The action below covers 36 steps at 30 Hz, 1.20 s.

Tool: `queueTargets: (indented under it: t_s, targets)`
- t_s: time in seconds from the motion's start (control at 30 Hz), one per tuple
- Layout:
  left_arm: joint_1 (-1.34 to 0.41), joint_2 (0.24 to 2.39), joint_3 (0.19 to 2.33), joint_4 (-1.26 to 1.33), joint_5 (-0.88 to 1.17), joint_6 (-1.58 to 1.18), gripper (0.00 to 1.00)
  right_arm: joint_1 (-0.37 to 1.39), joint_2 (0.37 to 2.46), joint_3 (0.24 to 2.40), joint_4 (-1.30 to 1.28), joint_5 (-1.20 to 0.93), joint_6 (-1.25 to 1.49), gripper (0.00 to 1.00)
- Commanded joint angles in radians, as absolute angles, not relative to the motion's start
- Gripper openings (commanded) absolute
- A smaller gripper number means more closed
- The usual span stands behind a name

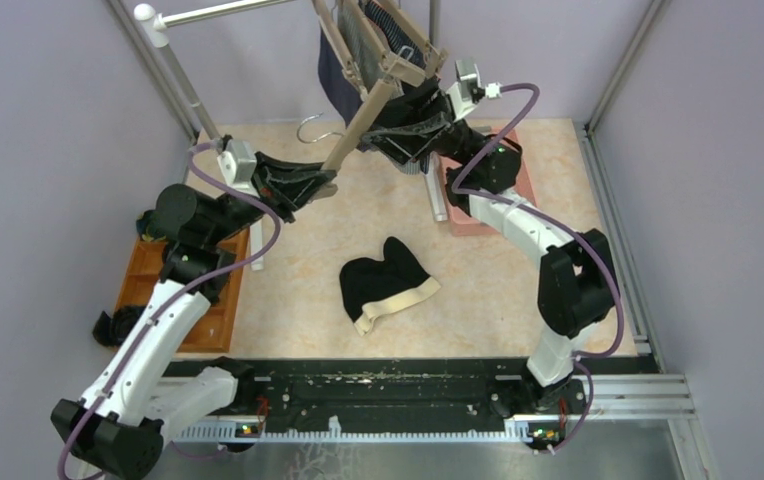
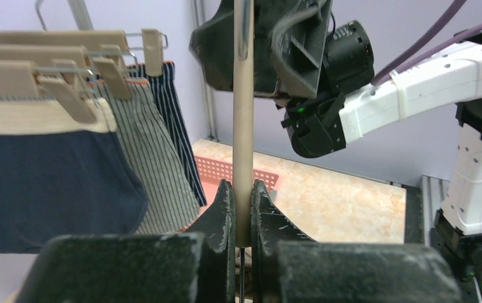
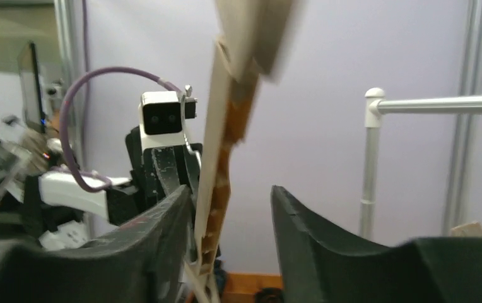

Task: Remove the underwear clipped to the hanger
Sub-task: Remove the underwear from the hanger, then place the hanger at the clothesline.

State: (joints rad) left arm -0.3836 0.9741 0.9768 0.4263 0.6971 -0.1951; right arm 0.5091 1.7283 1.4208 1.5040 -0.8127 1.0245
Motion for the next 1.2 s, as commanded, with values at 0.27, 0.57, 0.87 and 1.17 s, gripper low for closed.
queueTargets:
  t_s: [0.27, 0.57, 0.87, 1.17]
  targets:
    - [-0.385, 0.874, 1.122, 0.252, 0.566, -0.112, 0.00, 0.500, 1.695, 1.394, 1.356, -0.835, 0.898, 0.94]
    - [-0.384, 0.776, 1.199, -0.020, 0.285, -0.034, 0.00, 0.477, 1.562, 1.316, 1.038, -0.855, 0.620, 0.96]
    - [-0.385, 0.747, 1.269, -0.312, -0.078, -0.123, 0.00, 0.440, 1.460, 1.318, 0.792, -0.804, 0.424, 0.97]
    - [-0.385, 0.880, 1.435, -0.711, -0.208, -0.239, 0.00, 0.391, 1.453, 1.357, 0.788, -0.772, 0.406, 0.98]
